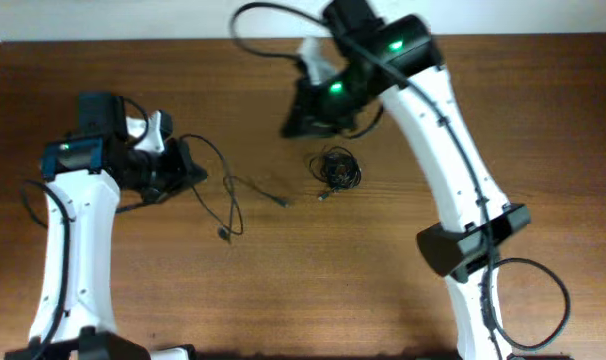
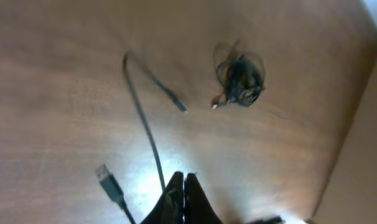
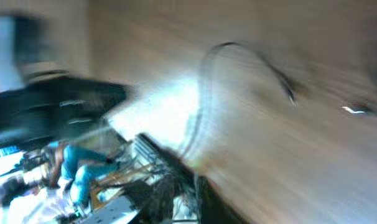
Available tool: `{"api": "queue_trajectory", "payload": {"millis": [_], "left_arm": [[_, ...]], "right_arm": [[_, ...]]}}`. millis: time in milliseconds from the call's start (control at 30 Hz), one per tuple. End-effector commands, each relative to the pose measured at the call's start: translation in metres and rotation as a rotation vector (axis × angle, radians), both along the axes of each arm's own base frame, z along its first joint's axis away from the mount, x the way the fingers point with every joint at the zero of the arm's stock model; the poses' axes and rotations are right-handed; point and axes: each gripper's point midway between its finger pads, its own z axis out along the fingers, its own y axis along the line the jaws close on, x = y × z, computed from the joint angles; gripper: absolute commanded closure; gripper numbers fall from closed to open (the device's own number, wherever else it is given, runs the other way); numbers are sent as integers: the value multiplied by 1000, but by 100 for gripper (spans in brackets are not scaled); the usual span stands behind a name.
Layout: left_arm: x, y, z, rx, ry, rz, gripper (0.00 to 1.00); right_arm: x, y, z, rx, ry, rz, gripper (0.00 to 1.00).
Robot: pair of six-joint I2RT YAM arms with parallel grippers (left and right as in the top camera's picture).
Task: Untangle cables
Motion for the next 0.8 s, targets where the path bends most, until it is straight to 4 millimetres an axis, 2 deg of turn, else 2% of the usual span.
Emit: {"api": "queue_trajectory", "payload": {"millis": [0, 67, 133, 200, 233, 333, 433, 500, 567, 700, 767], "left_arm": [[2, 16, 74, 132, -211, 28, 100], [-3, 24, 102, 198, -291, 59, 100], [-4, 34, 119, 258, -350, 105, 100], [-3, 60, 122, 349, -336, 249, 100], [-4, 73, 120, 393, -310, 326, 100], [2, 81, 113, 417, -285, 352, 100], [14, 93, 98, 457, -245, 375, 100], [22, 78, 87, 366, -216, 318, 100], [27, 64, 85, 294, -221, 270, 100], [27, 25, 95, 96, -247, 161, 100], [27, 22, 96, 86, -249, 152, 100]], "right_arm": [[10, -20, -9, -102, -100, 25, 44], [2, -10, -10, -100, -104, 61, 21], [-7, 1, -10, -97, -133, 123, 17], [-11, 6, -14, -134, -156, 145, 11], [-14, 9, -16, -154, -166, 154, 1], [-27, 23, -16, -149, -173, 202, 1], [-53, 48, 2, 18, -194, 368, 1], [-62, 59, 23, 161, -223, 438, 1], [-66, 67, 38, 262, -266, 488, 2], [-62, 74, 42, 291, -325, 511, 1], [-65, 83, 45, 308, -353, 532, 1]]}}
